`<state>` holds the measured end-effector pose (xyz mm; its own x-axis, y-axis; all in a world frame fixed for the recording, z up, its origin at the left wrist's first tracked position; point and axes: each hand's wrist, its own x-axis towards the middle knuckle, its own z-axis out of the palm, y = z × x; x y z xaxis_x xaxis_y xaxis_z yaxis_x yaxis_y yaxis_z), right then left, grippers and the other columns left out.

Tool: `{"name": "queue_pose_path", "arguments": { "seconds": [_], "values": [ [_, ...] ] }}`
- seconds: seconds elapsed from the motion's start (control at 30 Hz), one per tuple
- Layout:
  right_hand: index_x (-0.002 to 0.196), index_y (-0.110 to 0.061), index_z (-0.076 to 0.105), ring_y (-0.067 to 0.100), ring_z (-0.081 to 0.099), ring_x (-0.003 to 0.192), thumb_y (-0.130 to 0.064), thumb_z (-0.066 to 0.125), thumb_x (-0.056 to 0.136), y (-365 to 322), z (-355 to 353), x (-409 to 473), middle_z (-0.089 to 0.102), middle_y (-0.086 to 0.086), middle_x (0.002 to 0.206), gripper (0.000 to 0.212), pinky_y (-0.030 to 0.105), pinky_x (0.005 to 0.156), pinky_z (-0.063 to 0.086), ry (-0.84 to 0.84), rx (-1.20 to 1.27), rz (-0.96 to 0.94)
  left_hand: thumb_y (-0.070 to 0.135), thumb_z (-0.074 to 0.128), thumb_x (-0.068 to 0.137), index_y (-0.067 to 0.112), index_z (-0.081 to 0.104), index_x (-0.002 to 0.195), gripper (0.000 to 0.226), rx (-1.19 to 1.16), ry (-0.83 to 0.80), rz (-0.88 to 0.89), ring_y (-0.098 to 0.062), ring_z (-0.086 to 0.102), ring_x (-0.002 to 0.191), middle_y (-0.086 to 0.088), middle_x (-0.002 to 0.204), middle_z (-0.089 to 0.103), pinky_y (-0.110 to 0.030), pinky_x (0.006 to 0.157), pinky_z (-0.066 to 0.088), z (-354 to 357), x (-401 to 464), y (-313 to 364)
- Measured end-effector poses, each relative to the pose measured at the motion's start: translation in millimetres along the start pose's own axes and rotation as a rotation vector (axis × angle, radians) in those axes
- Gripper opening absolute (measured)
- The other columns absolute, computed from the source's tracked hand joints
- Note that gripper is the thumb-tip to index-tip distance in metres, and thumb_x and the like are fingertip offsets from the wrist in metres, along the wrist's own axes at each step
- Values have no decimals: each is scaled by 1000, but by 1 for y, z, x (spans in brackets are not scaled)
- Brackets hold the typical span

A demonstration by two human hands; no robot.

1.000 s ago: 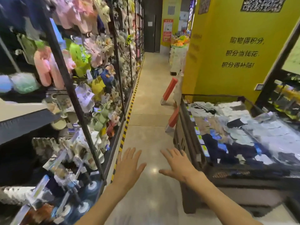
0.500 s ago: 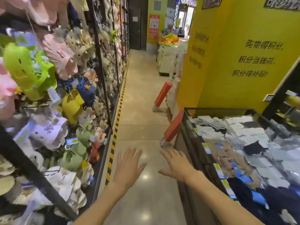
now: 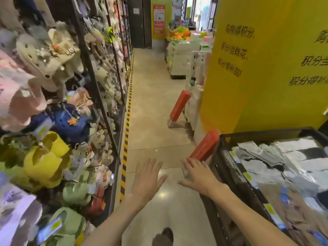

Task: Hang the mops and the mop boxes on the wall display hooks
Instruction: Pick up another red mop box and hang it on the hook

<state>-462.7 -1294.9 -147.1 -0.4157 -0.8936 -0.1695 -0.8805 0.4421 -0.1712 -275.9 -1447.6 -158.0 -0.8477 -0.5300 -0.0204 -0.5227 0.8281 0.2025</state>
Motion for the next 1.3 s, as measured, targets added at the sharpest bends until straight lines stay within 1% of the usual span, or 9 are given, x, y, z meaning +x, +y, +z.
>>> {"name": "queue_pose_path", "arguments": {
  "seconds": [0.13,0.27,0.43,0.6,0.7,0.8,0.9,1.1,1.3],
  "values": [
    [169,-29,11,26,15,162,-72,49,98,31,-5,99,18,5,175,91,49,130,13,-11,75,37,65,27,101,27,67,136,65,85,-35,3,-27,63,132,-3,140,68,-58,106,49,9,105,-36],
    [168,-25,13,27,16,162,-68,50,100,64,-18,182,17,6,175,88,48,130,13,-52,93,86,65,5,106,31,72,127,79,118,-87,48,-22,70,122,2,130,73,-53,98,56,11,201,-60],
    [167,-27,17,28,21,160,-69,53,98,116,-23,257,22,5,174,89,49,129,19,-73,141,180,77,-14,92,28,41,158,99,83,-162,137,-28,33,156,-3,166,40,-57,126,25,23,319,-68],
    [167,-30,17,30,25,159,-76,52,94,189,-10,320,25,5,173,93,53,129,24,-73,181,350,71,10,99,30,35,160,78,71,-218,315,-26,26,159,-2,169,33,-56,127,15,41,446,-47],
    [166,-30,18,28,26,159,-75,56,92,228,-1,359,27,3,172,95,53,128,25,-60,203,452,69,19,101,29,48,154,72,82,-220,436,-29,42,151,-5,161,47,-59,122,27,65,527,-29],
    [166,-28,21,27,29,157,-75,54,93,265,7,396,29,3,171,93,49,127,27,-44,243,565,76,5,97,28,50,152,86,70,-271,555,-32,43,150,-6,160,49,-59,121,29,90,604,-13],
    [167,-27,20,26,33,155,-80,52,91,294,15,427,30,2,171,97,46,124,30,-45,337,718,79,-15,82,32,32,161,103,90,-394,629,-27,24,159,-1,171,29,-54,127,15,103,671,5],
    [164,-31,21,23,45,146,-64,62,97,332,15,469,43,-3,161,85,45,113,45,61,648,984,58,40,106,27,31,162,64,-18,-661,761,-21,33,153,1,168,35,-39,125,25,124,771,35],
    [158,-42,30,21,49,143,-61,66,96,378,49,494,50,-5,153,73,48,114,45,204,874,1180,52,51,105,24,33,161,66,-177,-831,760,-22,37,151,0,166,37,-34,121,32,196,838,65]
  ]
}}
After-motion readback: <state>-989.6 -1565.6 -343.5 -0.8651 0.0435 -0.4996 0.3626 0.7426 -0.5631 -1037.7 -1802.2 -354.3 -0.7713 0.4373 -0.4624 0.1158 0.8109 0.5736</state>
